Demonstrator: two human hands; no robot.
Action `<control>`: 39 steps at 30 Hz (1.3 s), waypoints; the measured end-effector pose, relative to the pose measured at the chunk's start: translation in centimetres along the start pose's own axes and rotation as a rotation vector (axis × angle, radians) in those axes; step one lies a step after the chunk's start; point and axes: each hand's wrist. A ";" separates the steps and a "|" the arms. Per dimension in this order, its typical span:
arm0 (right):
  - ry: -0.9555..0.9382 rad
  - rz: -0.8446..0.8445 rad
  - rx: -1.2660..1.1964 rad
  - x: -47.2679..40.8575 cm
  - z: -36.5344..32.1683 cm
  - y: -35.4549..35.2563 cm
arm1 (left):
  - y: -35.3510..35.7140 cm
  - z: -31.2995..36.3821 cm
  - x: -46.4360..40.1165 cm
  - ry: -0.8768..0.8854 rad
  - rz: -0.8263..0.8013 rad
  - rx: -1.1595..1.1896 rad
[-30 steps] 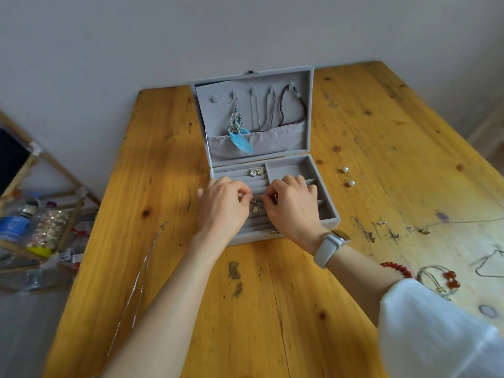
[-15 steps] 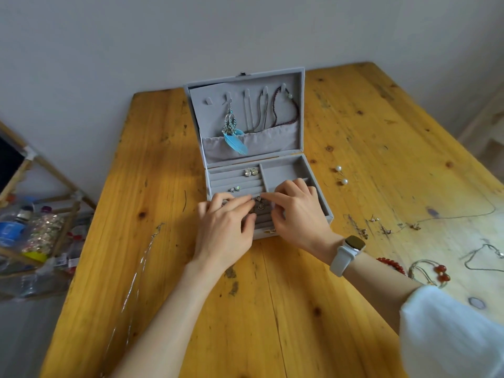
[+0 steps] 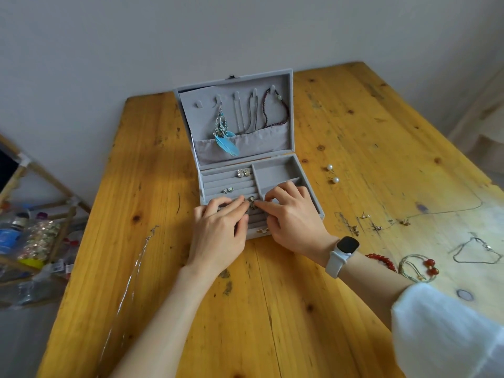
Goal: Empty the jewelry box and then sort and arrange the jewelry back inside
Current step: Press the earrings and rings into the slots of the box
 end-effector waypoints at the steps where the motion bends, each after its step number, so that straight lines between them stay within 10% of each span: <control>1: -0.002 0.003 0.007 0.0 0.0 0.0 | 0.0 0.1 0.0 -0.004 -0.005 0.005; 14: 0.160 0.142 -0.092 5.3 2.5 -3.9 | -0.4 6.6 3.2 0.027 0.203 0.235; 23: 0.508 0.045 0.017 8.1 10.4 -7.0 | 3.4 11.5 5.6 0.067 -0.145 0.172; 34: 0.398 -0.085 0.044 6.9 11.5 -6.4 | 3.4 11.2 5.6 0.063 -0.127 0.197; 39: 0.595 0.030 -0.419 7.2 7.9 -8.0 | 3.2 11.1 5.4 -0.055 -0.051 0.420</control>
Point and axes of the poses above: each hand's wrist, its own x-axis away from the middle knuckle, its own y-axis out of the palm, z = x × y, and after that the axes turned 10 degrees about z, right-handed
